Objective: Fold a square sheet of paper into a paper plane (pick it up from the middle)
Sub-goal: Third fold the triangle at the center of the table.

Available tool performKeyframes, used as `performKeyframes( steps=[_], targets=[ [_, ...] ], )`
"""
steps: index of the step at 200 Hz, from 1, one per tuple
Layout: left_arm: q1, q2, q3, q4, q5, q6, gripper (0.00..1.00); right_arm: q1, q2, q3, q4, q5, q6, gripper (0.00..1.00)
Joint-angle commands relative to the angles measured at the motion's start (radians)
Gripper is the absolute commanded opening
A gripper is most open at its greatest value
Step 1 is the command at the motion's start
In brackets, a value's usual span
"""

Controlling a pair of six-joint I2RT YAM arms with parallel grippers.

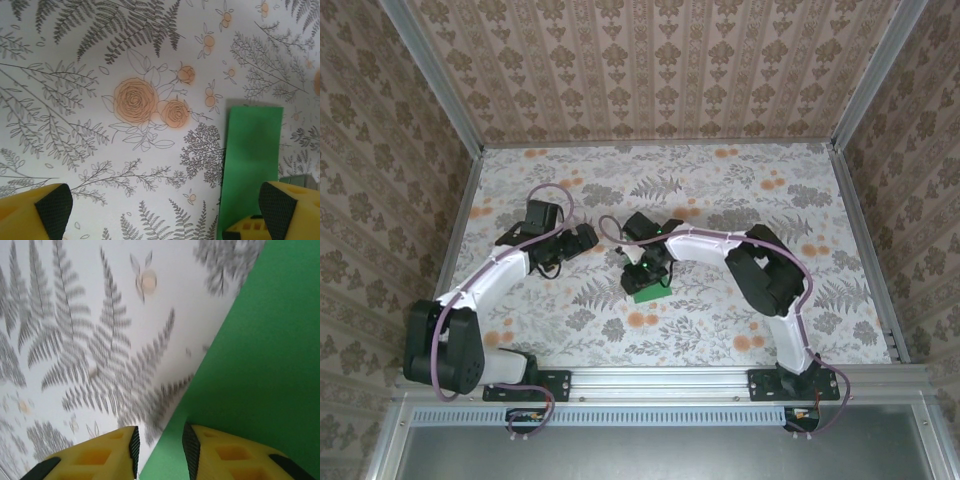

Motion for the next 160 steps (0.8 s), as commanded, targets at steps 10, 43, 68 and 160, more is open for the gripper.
performKeyframes(
  steps=[10, 43, 68, 160],
  targets=[
    [-0.019, 0.029, -0.02, 0.07, 0.062, 0.006, 0.96, -0.027, -0.097, -0.042, -0.107, -0.08, -0.079, 0.39],
    [-0.092, 0.074, -0.012, 0.129, 0.085, -0.003, 0.89, -0.059, -0.26, -0.08, 0.055, -0.072, 0.109, 0.57],
    [-0.191, 0.116, 0.003, 0.199, 0.111, -0.022, 0.81, -0.13, -0.361, -0.216, 0.163, -0.03, 0.241, 0.65],
    [-0.361, 0.381, 0.125, 0.279, 0.124, -0.082, 0.4, -0.329, -0.493, -0.514, 0.258, -0.116, 0.373, 0.73]
  ],
)
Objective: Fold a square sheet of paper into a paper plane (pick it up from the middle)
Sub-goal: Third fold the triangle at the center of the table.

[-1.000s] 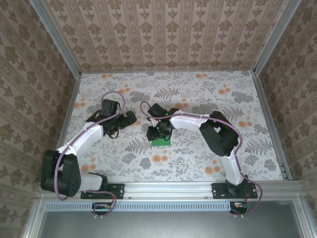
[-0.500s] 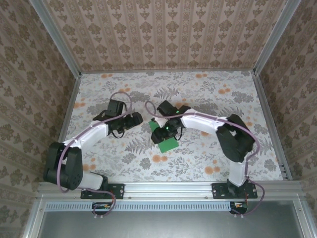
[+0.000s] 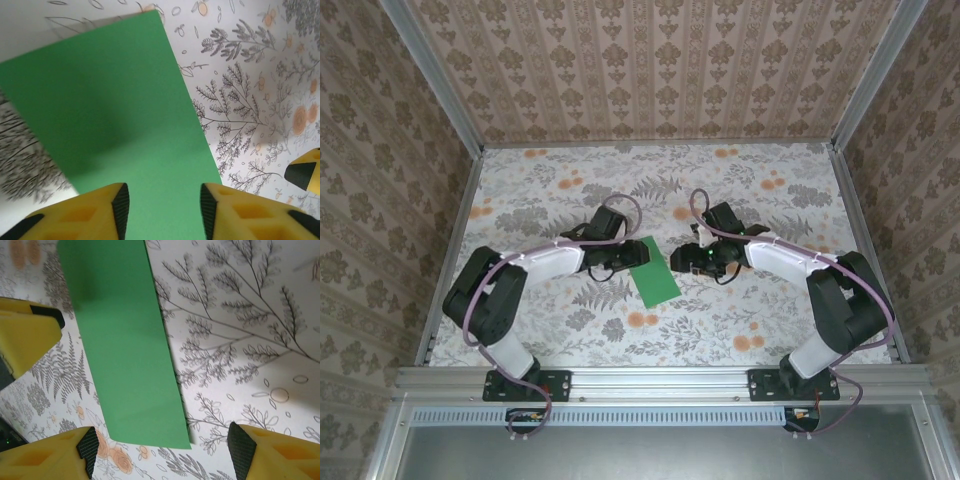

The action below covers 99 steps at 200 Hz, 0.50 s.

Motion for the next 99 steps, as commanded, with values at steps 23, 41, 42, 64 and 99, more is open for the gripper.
performKeyframes(
  steps=[23, 41, 42, 64, 99],
  targets=[
    [-0.013, 0.051, 0.022, -0.029, -0.054, -0.023, 0.36, -0.009, -0.003, -0.039, 0.053, -0.071, 0.053, 0.72],
    [-0.014, 0.071, 0.019, -0.029, -0.053, -0.021, 0.34, -0.01, 0.035, -0.026, 0.043, -0.096, 0.05, 0.66],
    [-0.014, 0.072, 0.019, -0.029, -0.053, -0.02, 0.34, -0.01, 0.036, -0.025, 0.043, -0.098, 0.05, 0.66],
    [-0.015, 0.096, 0.022, -0.044, -0.065, -0.017, 0.32, -0.01, 0.064, -0.022, 0.048, -0.123, 0.048, 0.59],
    [-0.017, 0.125, 0.024, -0.075, -0.08, -0.008, 0.31, -0.01, 0.092, -0.019, 0.035, -0.132, 0.037, 0.57]
  ],
)
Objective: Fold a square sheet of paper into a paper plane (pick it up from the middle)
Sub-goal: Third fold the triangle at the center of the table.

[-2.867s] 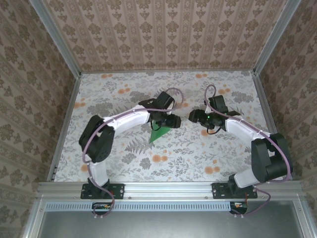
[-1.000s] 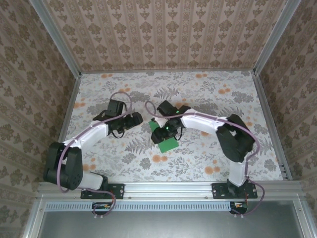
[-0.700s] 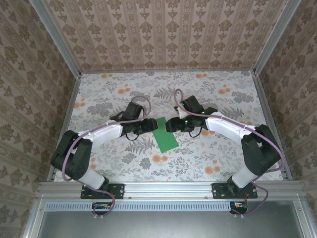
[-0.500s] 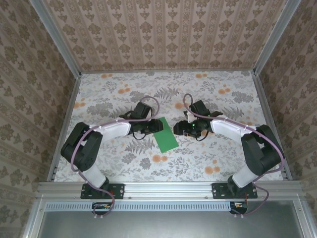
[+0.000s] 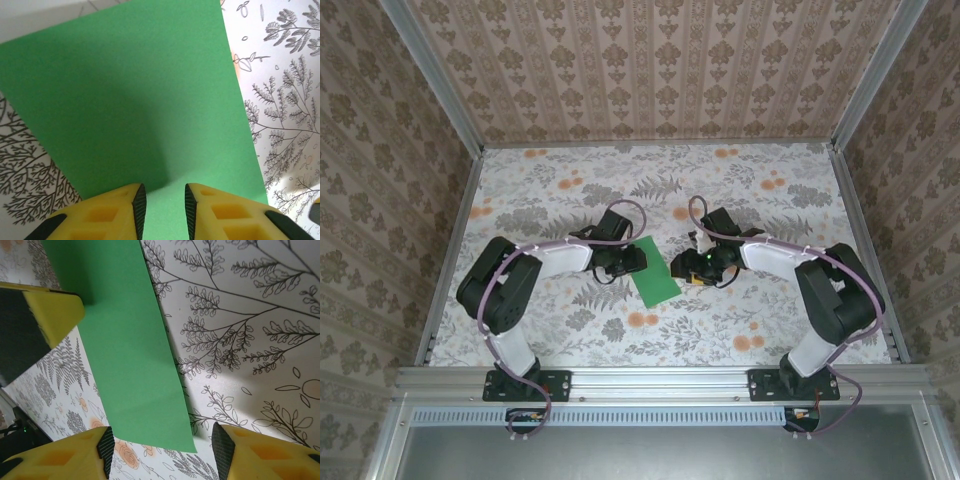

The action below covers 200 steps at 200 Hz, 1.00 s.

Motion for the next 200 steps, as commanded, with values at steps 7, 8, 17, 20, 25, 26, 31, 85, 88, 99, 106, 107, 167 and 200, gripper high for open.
performKeyframes(
  steps=[7, 8, 17, 20, 25, 26, 31, 85, 88, 99, 106, 107, 167, 200],
  targets=[
    [-0.008, 0.041, 0.005, -0.053, -0.032, 0.004, 0.3, -0.004, 0.023, 0.003, -0.012, -0.042, -0.009, 0.57],
    [-0.008, 0.042, 0.004, -0.054, -0.032, 0.004, 0.3, -0.004, 0.024, 0.003, -0.012, -0.043, -0.009, 0.57],
    [-0.008, 0.043, 0.004, -0.058, -0.032, 0.004, 0.3, -0.002, 0.032, 0.0, -0.013, -0.05, -0.012, 0.57],
    [-0.008, 0.045, 0.003, -0.058, -0.034, 0.004, 0.3, -0.002, 0.033, -0.001, -0.014, -0.053, -0.012, 0.57],
    [-0.008, 0.046, 0.004, -0.06, -0.034, 0.005, 0.3, -0.002, 0.037, -0.001, -0.013, -0.058, -0.013, 0.56],
    [-0.008, 0.046, 0.004, -0.06, -0.034, 0.004, 0.3, -0.002, 0.039, -0.001, -0.014, -0.058, -0.013, 0.56],
    [-0.008, 0.047, 0.004, -0.06, -0.034, 0.006, 0.3, -0.002, 0.042, -0.001, -0.014, -0.064, -0.014, 0.56],
    [-0.009, 0.055, 0.004, -0.064, -0.037, 0.01, 0.3, 0.008, 0.081, 0.003, -0.032, -0.067, -0.016, 0.48],
    [-0.009, 0.056, 0.004, -0.065, -0.036, 0.01, 0.3, 0.009, 0.083, 0.0, -0.03, -0.069, -0.014, 0.47],
    [-0.009, 0.057, 0.005, -0.063, -0.035, 0.01, 0.29, 0.011, 0.089, -0.007, -0.024, -0.079, -0.01, 0.46],
    [-0.009, 0.057, 0.005, -0.063, -0.035, 0.01, 0.3, 0.014, 0.091, -0.009, -0.019, -0.083, -0.007, 0.45],
    [-0.009, 0.057, 0.004, -0.062, -0.035, 0.01, 0.3, 0.014, 0.091, -0.009, -0.019, -0.083, -0.007, 0.45],
    [-0.009, 0.059, 0.006, -0.06, -0.036, 0.016, 0.29, 0.021, 0.08, -0.052, 0.026, -0.138, 0.018, 0.39],
    [-0.009, 0.065, 0.012, -0.058, -0.035, 0.021, 0.29, 0.013, 0.064, -0.084, 0.099, -0.179, 0.064, 0.38]
  ],
)
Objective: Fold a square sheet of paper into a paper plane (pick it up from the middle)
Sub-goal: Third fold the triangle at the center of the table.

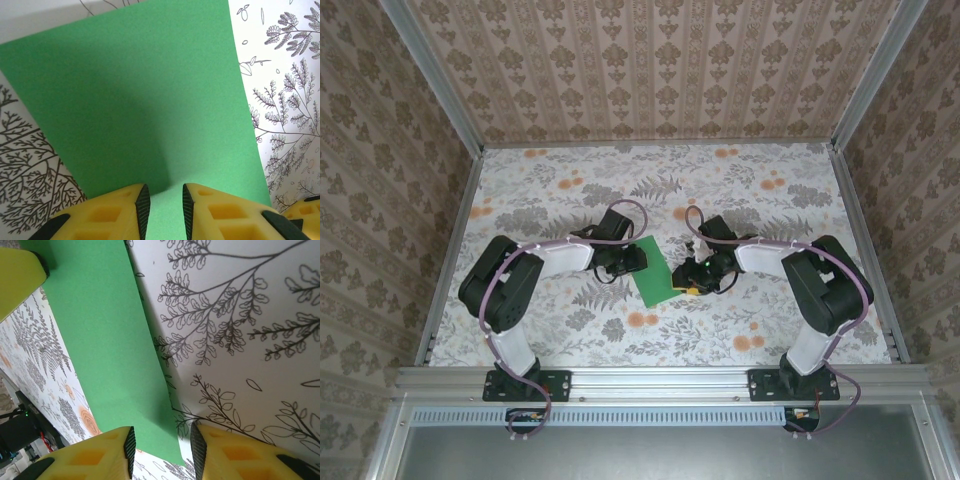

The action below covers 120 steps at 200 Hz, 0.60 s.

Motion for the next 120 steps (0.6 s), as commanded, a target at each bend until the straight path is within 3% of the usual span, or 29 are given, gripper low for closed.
performKeyframes(
  steps=[1, 33, 120],
  targets=[
    [-0.008, 0.05, 0.002, -0.057, -0.031, 0.02, 0.29, 0.002, -0.011, -0.042, 0.051, -0.084, 0.056, 0.38],
    [-0.008, 0.052, 0.004, -0.058, -0.031, 0.024, 0.28, -0.015, 0.006, -0.069, 0.145, -0.157, 0.125, 0.35],
    [-0.003, 0.054, 0.005, -0.057, -0.03, 0.04, 0.27, -0.066, -0.035, -0.103, 0.157, -0.145, 0.15, 0.28]
  ],
)
